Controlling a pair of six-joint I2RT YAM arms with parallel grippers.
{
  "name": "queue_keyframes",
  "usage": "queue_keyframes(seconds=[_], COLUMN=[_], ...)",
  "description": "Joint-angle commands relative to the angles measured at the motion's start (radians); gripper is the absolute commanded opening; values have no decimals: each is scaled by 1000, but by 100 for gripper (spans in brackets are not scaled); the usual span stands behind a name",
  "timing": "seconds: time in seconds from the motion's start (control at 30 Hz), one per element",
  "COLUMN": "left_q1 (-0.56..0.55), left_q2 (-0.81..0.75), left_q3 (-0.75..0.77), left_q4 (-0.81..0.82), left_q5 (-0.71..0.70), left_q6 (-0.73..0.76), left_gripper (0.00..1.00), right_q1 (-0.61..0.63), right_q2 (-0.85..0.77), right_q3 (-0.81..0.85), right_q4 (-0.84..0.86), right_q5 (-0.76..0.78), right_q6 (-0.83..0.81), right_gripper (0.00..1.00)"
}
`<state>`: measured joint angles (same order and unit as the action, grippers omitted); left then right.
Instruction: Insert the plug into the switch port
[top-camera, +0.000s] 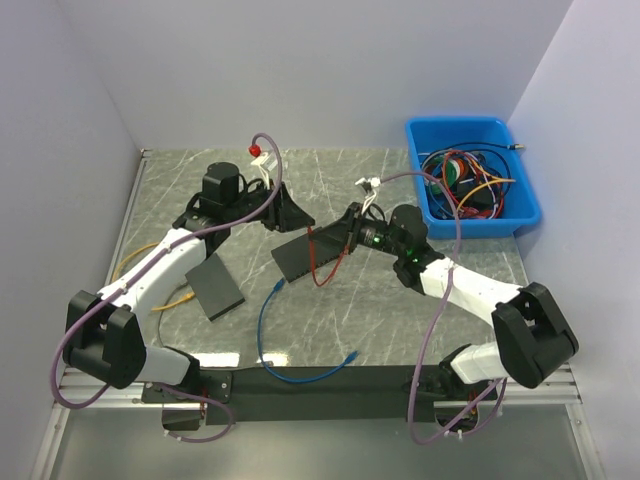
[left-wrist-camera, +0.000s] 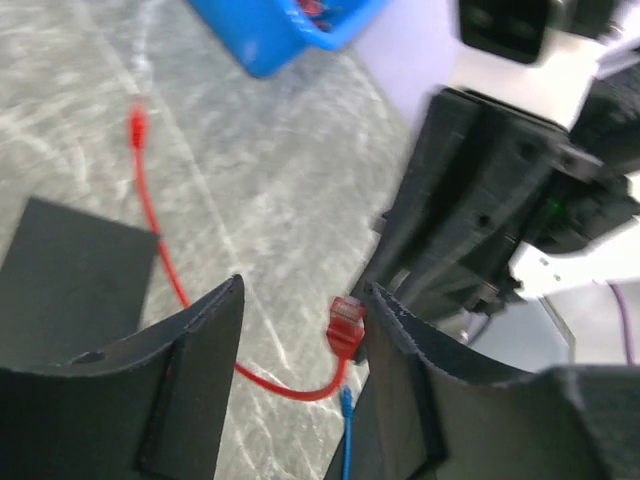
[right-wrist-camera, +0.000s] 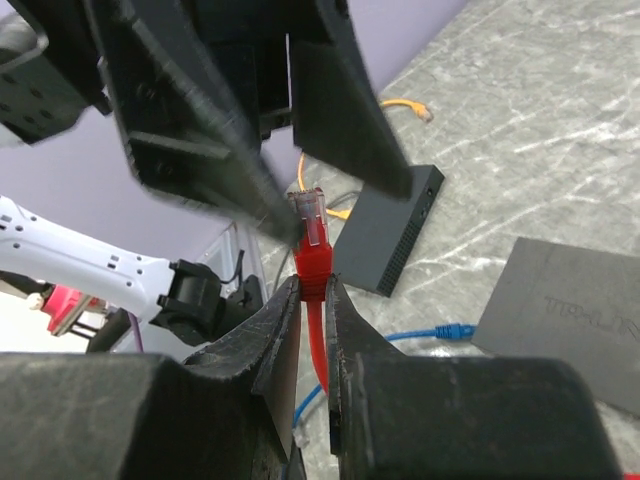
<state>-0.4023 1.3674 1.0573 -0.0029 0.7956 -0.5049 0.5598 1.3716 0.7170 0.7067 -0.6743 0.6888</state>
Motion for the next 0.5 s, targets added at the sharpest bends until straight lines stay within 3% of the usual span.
queue_keyframes(seconds=[0.0, 0.2, 0.33, 0.47], left_q1=[-4, -4, -3, 3], left_q2=[-16, 28, 70, 186], left_q3=[61, 112, 161, 230], left_q4=[-84, -187, -294, -432], left_q5=[-146, -430, -695, -841], left_q6=[46, 72, 63, 54], left_gripper=[57, 57, 56, 54], right_q1=[-8, -37, -54, -54], right_q2=[-65, -189, -275, -403], right_q3=[-28, -117, -117, -71], right_q4=[28, -104, -339, -562], right_q5=[36, 123, 260, 454], right_q6=[-32, -81, -156, -256], right_gripper=[0, 0, 0, 0])
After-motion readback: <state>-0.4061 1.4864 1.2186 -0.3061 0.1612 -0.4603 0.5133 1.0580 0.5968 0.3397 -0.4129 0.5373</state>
